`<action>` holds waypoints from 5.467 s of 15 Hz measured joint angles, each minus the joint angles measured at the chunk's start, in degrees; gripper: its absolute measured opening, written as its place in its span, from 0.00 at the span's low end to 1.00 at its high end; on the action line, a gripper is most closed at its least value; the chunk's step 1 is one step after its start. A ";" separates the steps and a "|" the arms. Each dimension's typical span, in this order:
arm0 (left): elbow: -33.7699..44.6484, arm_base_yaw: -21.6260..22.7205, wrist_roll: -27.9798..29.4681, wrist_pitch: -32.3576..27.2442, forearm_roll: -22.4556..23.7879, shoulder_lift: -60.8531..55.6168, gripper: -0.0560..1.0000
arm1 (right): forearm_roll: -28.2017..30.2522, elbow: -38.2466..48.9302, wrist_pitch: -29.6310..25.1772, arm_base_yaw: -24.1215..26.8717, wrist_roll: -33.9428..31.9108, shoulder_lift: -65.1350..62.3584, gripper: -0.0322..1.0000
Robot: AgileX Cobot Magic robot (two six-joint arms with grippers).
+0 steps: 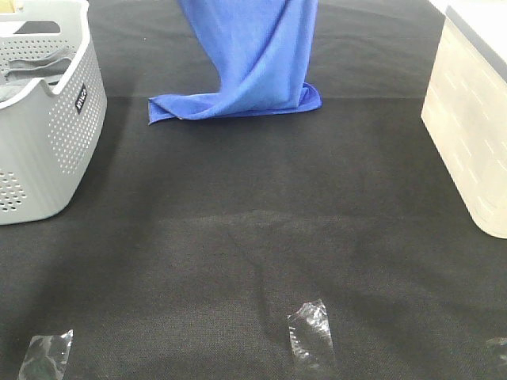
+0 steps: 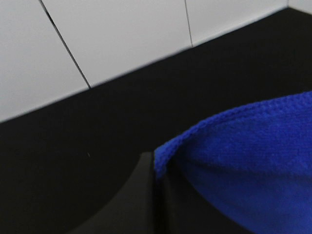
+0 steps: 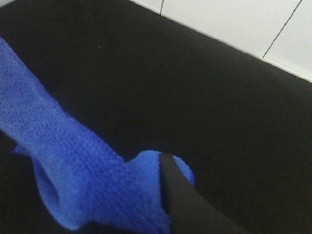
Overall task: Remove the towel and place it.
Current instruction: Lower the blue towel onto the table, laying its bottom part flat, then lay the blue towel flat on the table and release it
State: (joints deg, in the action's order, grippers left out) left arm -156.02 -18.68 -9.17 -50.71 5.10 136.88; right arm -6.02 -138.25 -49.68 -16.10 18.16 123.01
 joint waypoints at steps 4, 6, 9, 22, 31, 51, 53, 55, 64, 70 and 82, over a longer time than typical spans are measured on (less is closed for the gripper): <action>0.11 -0.17 0.74 -18.28 -2.18 -4.58 0.05 | -0.06 0.00 -17.48 0.00 -2.01 -2.64 0.06; 2.18 -0.17 2.01 -18.74 -5.44 -6.30 0.05 | -0.97 0.06 -19.88 0.00 -3.09 -3.61 0.06; 14.55 -0.17 3.50 -18.85 -7.51 -12.78 0.05 | -1.55 2.01 -20.28 0.00 -6.42 -6.30 0.06; 68.01 -2.52 5.67 -18.11 -15.18 -55.18 0.05 | -9.68 48.76 -20.34 -0.69 -13.46 -39.88 0.06; 95.23 -2.52 8.65 -17.88 -28.88 -75.63 0.05 | -17.53 73.22 -20.28 -0.69 -16.21 -56.78 0.06; 122.96 -2.52 6.07 -13.58 -40.11 -74.37 0.05 | -23.32 101.41 -20.05 -0.69 -16.16 -51.51 0.06; 122.96 -2.52 2.92 -10.89 -39.82 -66.23 0.05 | -22.80 101.41 -19.48 -0.69 -14.38 -46.98 0.06; 122.96 -2.58 0.17 -10.20 -40.22 -59.93 0.05 | -22.63 101.41 -18.39 -0.69 -13.06 -43.37 0.06; 122.96 -13.12 -0.17 -3.61 -40.57 -47.90 0.05 | -20.86 105.37 -15.53 -0.63 -9.05 -34.38 0.06; 123.24 -13.12 -0.92 -2.46 -43.77 -44.29 0.05 | -24.01 106.28 -12.95 -0.52 -3.21 -27.85 0.06; 123.24 -21.20 3.50 0.34 -48.59 -44.06 0.60 | -25.61 106.28 -12.43 -0.52 0.80 -27.73 0.52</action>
State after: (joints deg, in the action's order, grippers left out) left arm -32.77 -39.88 -5.67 -50.36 -43.49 92.82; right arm -31.63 -31.97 -62.11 -16.62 18.96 95.28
